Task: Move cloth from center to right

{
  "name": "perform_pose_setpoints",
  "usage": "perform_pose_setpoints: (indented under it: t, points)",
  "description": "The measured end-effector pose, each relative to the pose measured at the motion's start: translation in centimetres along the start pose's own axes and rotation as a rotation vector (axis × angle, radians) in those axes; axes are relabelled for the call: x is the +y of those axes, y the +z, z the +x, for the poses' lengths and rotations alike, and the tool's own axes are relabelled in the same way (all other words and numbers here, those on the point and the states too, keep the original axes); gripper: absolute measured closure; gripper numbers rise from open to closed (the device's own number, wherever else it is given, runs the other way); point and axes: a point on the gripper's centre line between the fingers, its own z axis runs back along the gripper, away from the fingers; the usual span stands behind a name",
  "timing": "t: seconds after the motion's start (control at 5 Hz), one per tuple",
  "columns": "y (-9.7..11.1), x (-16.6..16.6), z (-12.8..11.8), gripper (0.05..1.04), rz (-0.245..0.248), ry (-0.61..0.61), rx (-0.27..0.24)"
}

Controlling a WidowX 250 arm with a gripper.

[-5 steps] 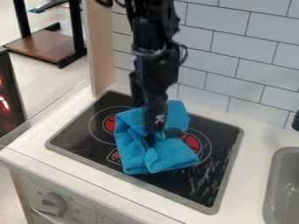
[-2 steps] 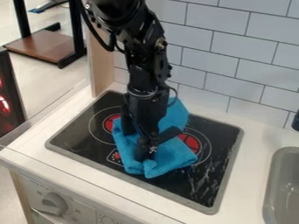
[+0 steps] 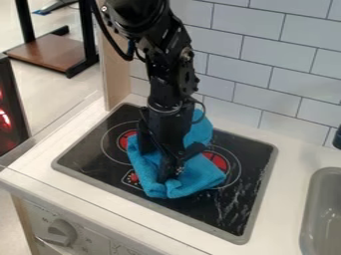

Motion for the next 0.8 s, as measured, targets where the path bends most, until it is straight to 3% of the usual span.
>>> perform_pose_setpoints:
  t: [0.8]
  points:
    - [1.6, -4.3, 3.9, 0.085, -0.102, 0.08, -0.075]
